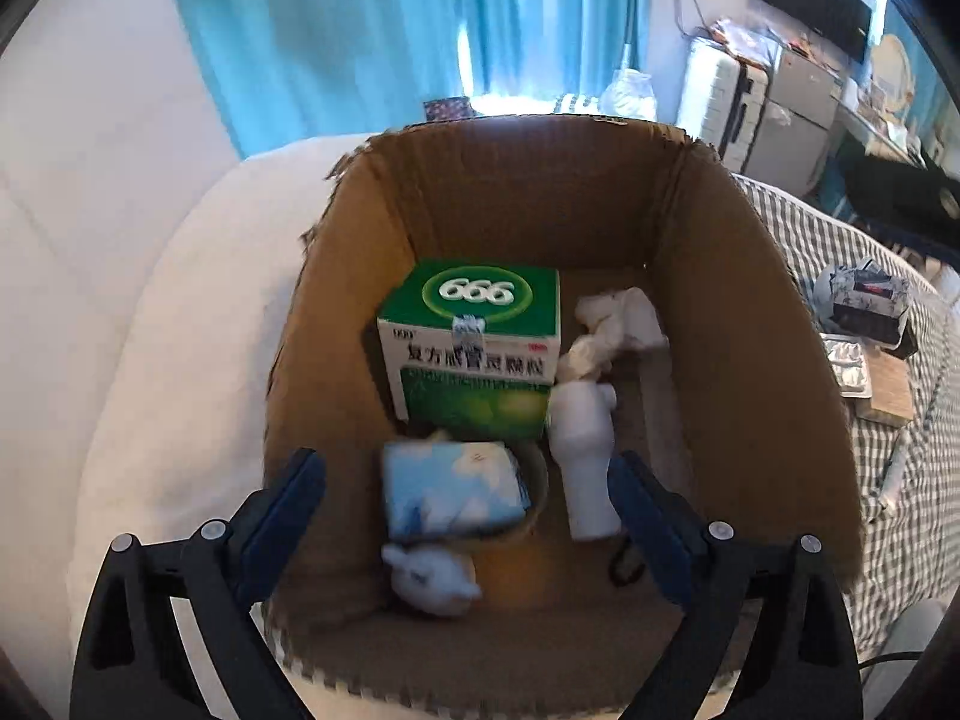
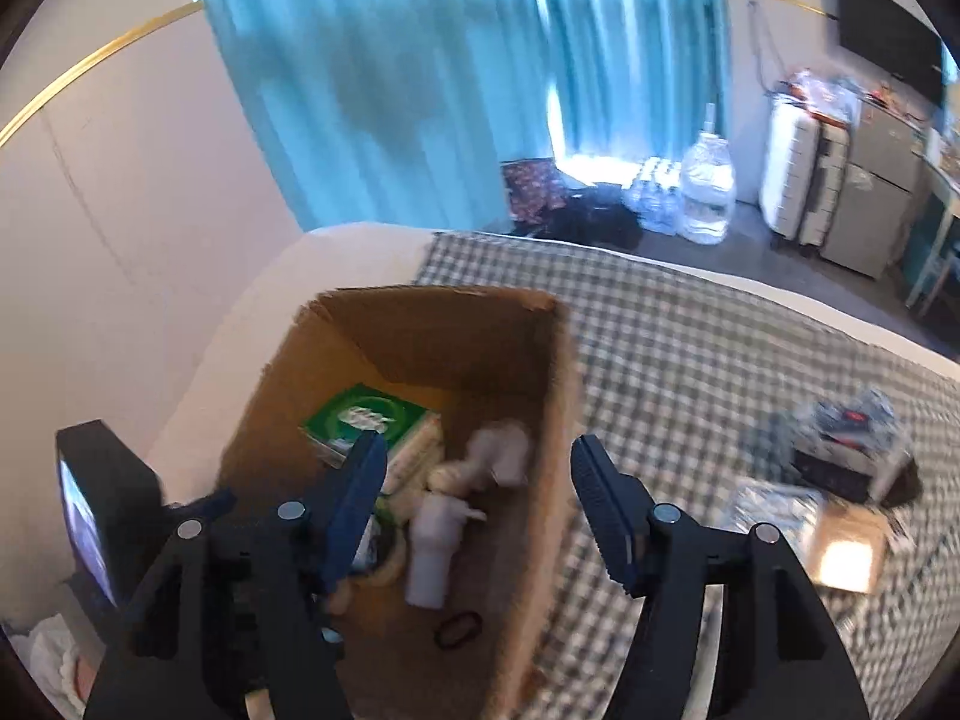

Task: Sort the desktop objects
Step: 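Open the left tool to drop the tissue pack while the right tool releases the cloth, then move both tools back over the remaining items on the bed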

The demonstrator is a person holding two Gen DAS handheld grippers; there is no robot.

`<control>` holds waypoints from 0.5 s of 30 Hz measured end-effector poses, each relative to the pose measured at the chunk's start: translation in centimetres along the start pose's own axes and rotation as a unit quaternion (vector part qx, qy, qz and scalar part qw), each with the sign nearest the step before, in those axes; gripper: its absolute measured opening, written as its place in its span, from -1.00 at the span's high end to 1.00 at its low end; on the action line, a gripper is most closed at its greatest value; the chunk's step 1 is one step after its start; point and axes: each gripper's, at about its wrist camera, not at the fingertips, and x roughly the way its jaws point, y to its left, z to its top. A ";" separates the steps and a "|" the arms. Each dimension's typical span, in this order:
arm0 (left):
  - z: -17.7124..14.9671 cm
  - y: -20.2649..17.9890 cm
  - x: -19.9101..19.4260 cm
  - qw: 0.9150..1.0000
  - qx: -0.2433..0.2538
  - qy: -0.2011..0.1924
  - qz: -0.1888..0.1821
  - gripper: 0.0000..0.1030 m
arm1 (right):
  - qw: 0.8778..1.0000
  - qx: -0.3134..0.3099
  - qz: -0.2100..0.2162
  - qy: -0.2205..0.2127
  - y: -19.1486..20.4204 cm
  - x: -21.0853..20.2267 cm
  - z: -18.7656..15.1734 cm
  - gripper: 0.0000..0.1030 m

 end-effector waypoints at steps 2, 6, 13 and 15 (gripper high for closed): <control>-0.5 -0.3 -1.1 1.000 -0.003 -0.003 -0.001 -0.90 | 1.000 0.013 -0.011 -0.007 -1.4 -1.9 -0.9 -0.24; -3.1 -1.6 -3.8 0.999 -0.032 -0.007 -0.002 -0.98 | 0.997 0.054 -0.038 -0.029 -4.9 -6.3 -3.2 -0.24; -7.2 -8.4 -8.0 0.998 -0.021 -0.020 -0.059 -0.98 | 0.990 0.093 -0.086 -0.063 -10.0 -14.1 -7.3 -0.24; -7.7 -11.0 -9.1 0.997 -0.010 -0.030 -0.066 -1.00 | 0.987 0.103 -0.096 -0.072 -11.5 -16.2 -8.5 -0.24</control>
